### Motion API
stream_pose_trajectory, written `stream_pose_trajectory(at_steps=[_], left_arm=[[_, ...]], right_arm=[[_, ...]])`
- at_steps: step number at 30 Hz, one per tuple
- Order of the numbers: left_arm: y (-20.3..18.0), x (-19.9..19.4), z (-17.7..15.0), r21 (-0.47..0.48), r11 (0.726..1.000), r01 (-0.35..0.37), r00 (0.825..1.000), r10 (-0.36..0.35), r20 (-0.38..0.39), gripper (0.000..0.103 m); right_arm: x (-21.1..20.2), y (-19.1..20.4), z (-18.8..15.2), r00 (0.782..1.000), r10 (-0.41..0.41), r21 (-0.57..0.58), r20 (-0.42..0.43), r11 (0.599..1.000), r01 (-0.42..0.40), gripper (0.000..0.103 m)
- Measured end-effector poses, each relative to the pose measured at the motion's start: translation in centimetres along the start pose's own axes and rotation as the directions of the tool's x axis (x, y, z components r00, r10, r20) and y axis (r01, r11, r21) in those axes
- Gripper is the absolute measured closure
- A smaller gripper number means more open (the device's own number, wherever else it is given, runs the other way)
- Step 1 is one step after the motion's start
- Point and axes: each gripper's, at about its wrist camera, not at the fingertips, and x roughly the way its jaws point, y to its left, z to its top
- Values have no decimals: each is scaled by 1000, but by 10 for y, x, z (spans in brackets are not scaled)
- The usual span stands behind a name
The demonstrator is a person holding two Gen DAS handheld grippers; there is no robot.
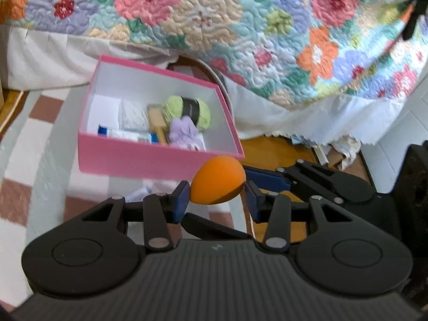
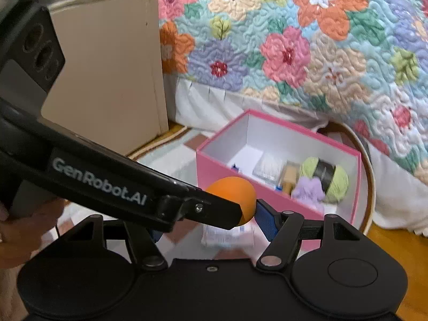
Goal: Organize objects
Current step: 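Lift the orange sponge with the left gripper and carry it over the pink box, then lower the sponge into the pink box and open the left gripper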
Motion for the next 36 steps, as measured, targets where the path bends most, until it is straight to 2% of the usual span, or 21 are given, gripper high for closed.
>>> stream_pose_trajectory(at_steps=[4, 8, 11, 15, 19, 22, 28, 31, 33, 36], left_arm=[[8, 6, 30, -26, 1000, 5, 1000, -4, 22, 60], [10, 17, 52, -1, 999, -53, 996, 53, 70, 60], [17, 31, 66, -6, 996, -84, 994, 84, 69, 60], [35, 63, 80, -45, 993, -105, 994, 106, 32, 60], [61, 102, 81, -121, 986, -111, 994, 108, -24, 60], [80, 120, 73, -207, 974, -89, 996, 85, -27, 60], [86, 144, 65, -178, 971, -158, 987, 152, -45, 59], [87, 148, 65, -157, 967, -203, 979, 198, -43, 51], [87, 148, 66, -159, 957, -242, 969, 231, -83, 51], [81, 132, 68, -156, 949, -274, 960, 261, -100, 51]], right_arm=[[6, -5, 28, 1000, -3, -45, 21, 999, 4, 30], [24, -18, 52, 1000, -10, -70, 21, 998, 11, 30], [41, -36, 63, 999, 27, -39, 18, 999, -26, 30], [68, -68, 70, 997, 83, 58, -4, 995, -82, 31], [106, -101, 62, 988, 144, 210, -54, 969, -130, 32], [128, -114, 50, 988, 136, 273, -74, 956, -111, 34], [155, -117, 30, 989, 106, 309, -105, 949, -68, 38], [161, -123, 25, 989, 76, 320, -124, 947, -33, 38], [163, -126, 24, 990, 37, 309, -133, 951, 6, 38], [156, -121, 24, 982, -5, 303, -189, 951, 63, 37]])
